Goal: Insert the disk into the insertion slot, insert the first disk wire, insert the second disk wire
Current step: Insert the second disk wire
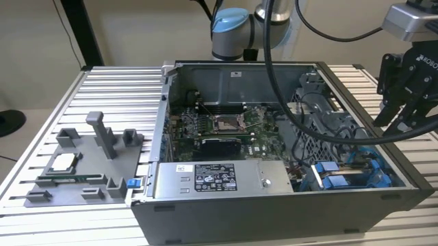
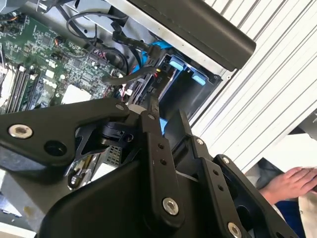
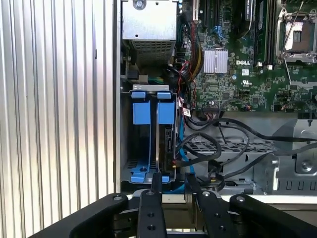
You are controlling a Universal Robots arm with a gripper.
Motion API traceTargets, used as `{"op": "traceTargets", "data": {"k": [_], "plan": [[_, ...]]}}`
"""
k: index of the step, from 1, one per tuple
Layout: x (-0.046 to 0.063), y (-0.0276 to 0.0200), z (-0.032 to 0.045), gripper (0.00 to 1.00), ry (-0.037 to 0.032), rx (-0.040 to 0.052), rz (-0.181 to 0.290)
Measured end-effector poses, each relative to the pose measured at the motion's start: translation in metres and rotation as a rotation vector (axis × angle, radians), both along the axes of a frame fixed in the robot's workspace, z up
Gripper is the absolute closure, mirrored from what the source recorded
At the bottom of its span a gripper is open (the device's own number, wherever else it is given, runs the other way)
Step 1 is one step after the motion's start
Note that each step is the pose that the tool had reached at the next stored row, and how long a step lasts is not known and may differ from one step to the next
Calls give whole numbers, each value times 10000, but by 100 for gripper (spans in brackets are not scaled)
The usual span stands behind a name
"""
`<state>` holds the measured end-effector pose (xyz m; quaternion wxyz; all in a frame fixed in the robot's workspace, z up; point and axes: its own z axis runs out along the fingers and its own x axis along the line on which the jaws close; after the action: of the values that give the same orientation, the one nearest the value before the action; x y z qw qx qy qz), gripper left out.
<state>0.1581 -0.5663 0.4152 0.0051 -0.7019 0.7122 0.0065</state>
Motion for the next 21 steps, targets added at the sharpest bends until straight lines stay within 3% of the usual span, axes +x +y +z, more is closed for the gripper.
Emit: {"op": "traceTargets", "data": {"k": [6,15,18,21], "plan": [[22,6,6,0,-3,12,2],[209,10,-154,0,-9,12,0],[229,12,-188,0,-26,101,-9],[269,17,-244,0,-10,99,-20]]}}
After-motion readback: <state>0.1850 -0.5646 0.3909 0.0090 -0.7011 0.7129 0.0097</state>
